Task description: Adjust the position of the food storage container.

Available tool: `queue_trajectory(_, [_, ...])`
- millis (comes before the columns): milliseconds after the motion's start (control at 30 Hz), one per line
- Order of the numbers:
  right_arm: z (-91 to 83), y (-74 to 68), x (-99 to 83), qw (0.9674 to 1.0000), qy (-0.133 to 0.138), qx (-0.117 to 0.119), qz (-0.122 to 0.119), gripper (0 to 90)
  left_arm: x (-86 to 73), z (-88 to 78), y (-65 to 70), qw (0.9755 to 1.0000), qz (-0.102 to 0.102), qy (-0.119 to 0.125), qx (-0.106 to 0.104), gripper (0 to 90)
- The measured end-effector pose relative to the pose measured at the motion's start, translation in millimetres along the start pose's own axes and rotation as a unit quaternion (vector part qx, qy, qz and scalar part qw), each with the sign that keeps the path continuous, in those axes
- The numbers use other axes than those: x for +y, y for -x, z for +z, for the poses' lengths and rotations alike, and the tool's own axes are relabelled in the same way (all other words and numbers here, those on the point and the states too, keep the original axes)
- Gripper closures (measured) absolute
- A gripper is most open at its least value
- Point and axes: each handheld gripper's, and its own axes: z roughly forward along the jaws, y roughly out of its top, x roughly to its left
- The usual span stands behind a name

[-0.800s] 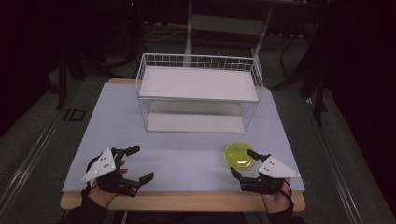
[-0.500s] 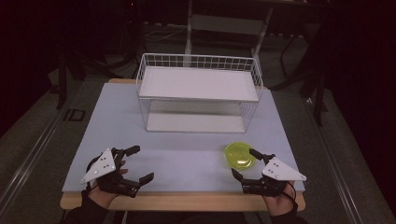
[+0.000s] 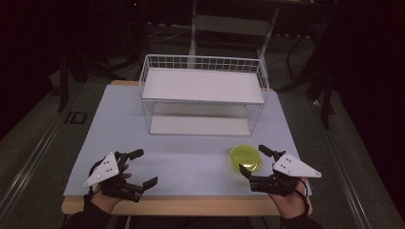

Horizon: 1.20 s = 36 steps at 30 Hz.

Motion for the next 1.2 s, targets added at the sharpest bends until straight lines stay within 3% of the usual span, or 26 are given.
queue_trajectory(133, [-1.9,10.0,1.5,0.9999,-0.004,-0.01,0.004,19.2,-0.1,0.0,-0.2,1.0,-0.001,0.002,0.002,1.8])
queue_trajectory(233, [-3.2,22.3,1.0,0.9995,-0.019,-0.023,0.012,31.1,-0.1,0.2,-0.2,1.0,0.001,0.001,0.002,1.7])
queue_trajectory(300, [-3.3,25.1,0.4,0.9992,-0.024,-0.028,0.011,32.7,-0.1,0.4,-0.3,1.0,0.0,0.002,0.001,1.8])
queue_trajectory(367, [-2.9,31.8,-1.2,0.9987,-0.036,-0.033,0.017,42.9,-0.2,0.5,-0.4,1.0,0.0,0.001,0.001,1.8])
queue_trajectory(433, [-2.5,37.9,-3.6,0.9981,-0.041,-0.039,0.021,45.8,-0.3,0.5,-0.3,1.0,0.001,0.002,0.001,1.8])
queue_trajectory(467, [-2.1,43.9,-6.4,0.9975,-0.05,-0.039,0.032,53.8,-0.3,0.6,-0.4,1.0,0.001,0.001,0.001,1.8])
queue_trajectory(533, [-0.9,49.0,-9.5,0.9966,-0.06,-0.04,0.039,60.7,-0.5,0.7,-0.4,1.0,0.002,0.0,0.001,1.7])
queue_trajectory(633, [0.5,53.3,-13.4,0.9958,-0.067,-0.049,0.038,63.3,-0.6,1.2,-0.3,1.0,0.002,-0.001,0.001,1.7])
queue_trajectory(800, [5.1,66.9,-27.7,0.9927,-0.092,-0.057,0.051,80.1,-1.0,1.9,-0.1,1.0,0.003,-0.003,0.001,1.8])
queue_trajectory(967, [8.7,75.8,-41.6,0.9886,-0.12,-0.063,0.065,89.2,-1.1,2.2,0.1,1.0,0.004,-0.004,0.001,1.7])
queue_trajectory(1200, [10.8,89.0,-60.1,0.9822,-0.145,-0.081,0.088,89.9,-1.2,2.9,1.0,1.0,0.005,-0.007,-0.001,1.8])
